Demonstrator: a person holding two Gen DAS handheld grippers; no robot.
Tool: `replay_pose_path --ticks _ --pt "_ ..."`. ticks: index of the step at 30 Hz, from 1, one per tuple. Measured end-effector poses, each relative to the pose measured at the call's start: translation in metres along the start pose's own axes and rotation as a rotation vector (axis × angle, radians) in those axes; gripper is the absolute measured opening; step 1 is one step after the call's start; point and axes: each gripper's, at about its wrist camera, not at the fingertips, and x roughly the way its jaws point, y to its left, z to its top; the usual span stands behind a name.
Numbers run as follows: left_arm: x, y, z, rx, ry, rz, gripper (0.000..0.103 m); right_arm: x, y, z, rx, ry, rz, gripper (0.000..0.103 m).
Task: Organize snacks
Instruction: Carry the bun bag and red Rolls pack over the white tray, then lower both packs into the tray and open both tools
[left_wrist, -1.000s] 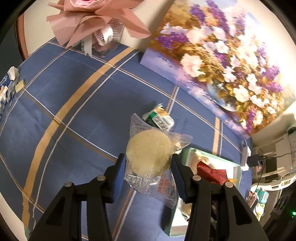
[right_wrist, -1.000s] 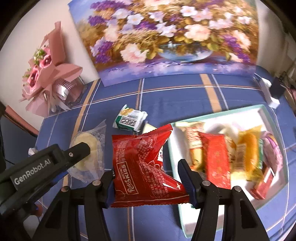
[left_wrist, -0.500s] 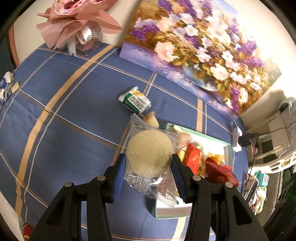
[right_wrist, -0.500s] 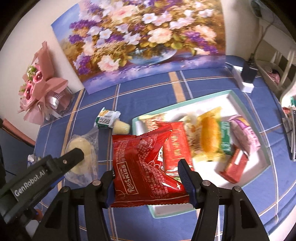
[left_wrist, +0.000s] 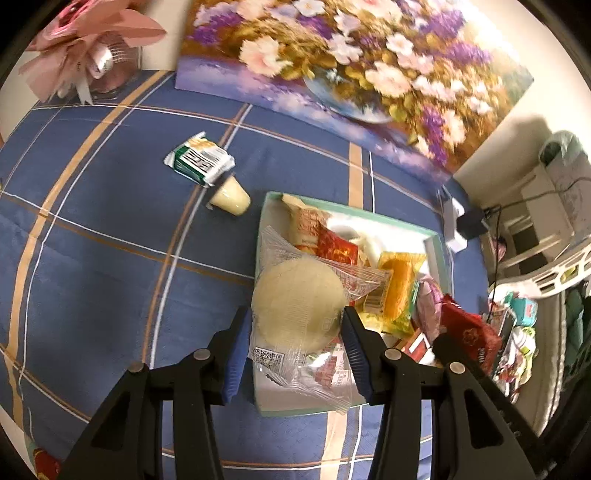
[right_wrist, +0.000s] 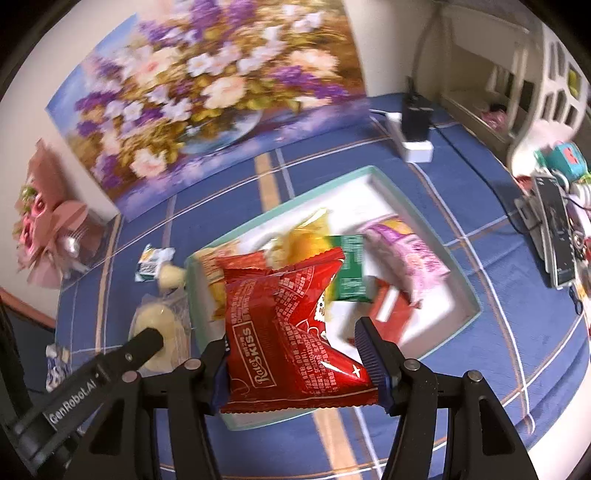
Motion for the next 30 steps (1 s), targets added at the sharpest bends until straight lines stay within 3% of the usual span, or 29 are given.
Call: replay_pose_path --ticks 8,13,30 --pt "0.037 -0.008 -0.004 0.026 0.069 0.052 0.051 0.035 -0.031 -0.001 0.062 0.093 -0.028 0.062" --pt "0.047 -0.008 -0.005 0.017 0.089 0.031 0.051 0.055 -0.033 -0.006 0.054 0.138 -0.035 0.062" --pt "0.059 -0.015 -0.013 0.034 0.127 0.041 0.053 0.079 -0.023 -0.013 -0.010 0.188 -0.071 0.064"
